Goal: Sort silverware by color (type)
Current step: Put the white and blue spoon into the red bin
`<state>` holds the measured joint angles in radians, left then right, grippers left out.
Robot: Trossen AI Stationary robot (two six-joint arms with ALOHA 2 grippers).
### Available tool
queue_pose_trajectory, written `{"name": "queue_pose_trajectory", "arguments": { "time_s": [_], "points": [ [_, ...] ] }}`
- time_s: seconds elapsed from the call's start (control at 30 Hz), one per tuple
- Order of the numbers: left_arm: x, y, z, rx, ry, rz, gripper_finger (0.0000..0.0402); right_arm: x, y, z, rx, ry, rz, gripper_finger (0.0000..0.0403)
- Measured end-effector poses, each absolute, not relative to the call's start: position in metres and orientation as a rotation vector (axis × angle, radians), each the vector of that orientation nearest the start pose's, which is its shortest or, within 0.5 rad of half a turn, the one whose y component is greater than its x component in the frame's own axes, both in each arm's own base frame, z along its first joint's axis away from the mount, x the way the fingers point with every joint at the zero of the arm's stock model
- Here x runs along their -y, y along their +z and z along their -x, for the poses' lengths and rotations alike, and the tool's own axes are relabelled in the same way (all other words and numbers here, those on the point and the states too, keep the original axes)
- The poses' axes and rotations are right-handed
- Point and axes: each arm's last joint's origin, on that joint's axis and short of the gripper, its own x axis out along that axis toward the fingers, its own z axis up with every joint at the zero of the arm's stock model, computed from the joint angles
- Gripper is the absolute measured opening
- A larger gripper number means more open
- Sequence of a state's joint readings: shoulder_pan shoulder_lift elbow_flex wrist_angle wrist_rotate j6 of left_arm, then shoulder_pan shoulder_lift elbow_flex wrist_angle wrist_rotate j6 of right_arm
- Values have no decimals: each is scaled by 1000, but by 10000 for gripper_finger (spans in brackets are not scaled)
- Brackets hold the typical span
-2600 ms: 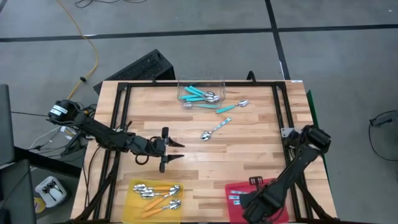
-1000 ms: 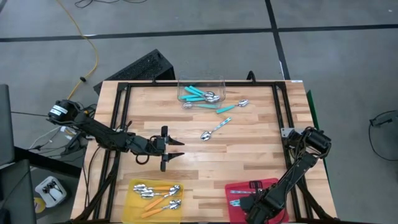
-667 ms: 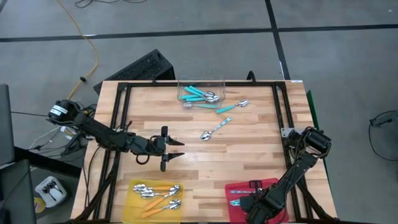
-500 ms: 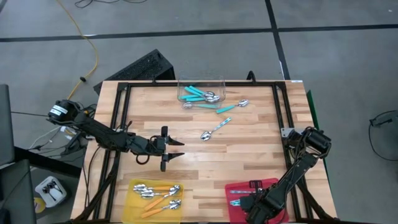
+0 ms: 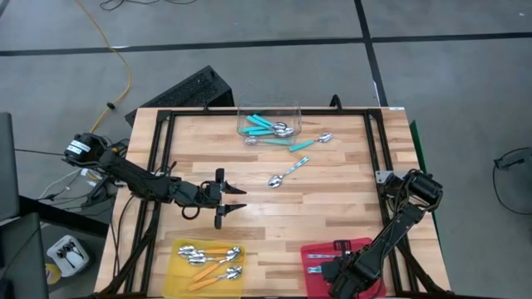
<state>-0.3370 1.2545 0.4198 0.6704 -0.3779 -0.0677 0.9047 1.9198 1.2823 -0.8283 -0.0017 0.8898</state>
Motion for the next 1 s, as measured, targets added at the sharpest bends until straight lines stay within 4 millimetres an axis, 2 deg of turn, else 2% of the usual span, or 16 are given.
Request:
{"name": "queue_pose_trajectory", "arguments": {
  "time_s": [0.3, 0.63, 0.87, 1.0],
  "points": [
    [69, 198, -230, -152, 46, 20, 167, -276, 158, -219, -1512, 76, -47, 167],
    [69, 198, -230, -151, 62, 75, 167, -277, 163, -221, -1540, 131, -50, 170],
    [65, 192, -230, -199, 88, 112, 167, -266, 188, -225, -1498, 149, -55, 170],
    [63, 189, -230, -229, 99, 118, 167, -256, 212, -224, -1411, 167, -52, 169]
  ]
}}
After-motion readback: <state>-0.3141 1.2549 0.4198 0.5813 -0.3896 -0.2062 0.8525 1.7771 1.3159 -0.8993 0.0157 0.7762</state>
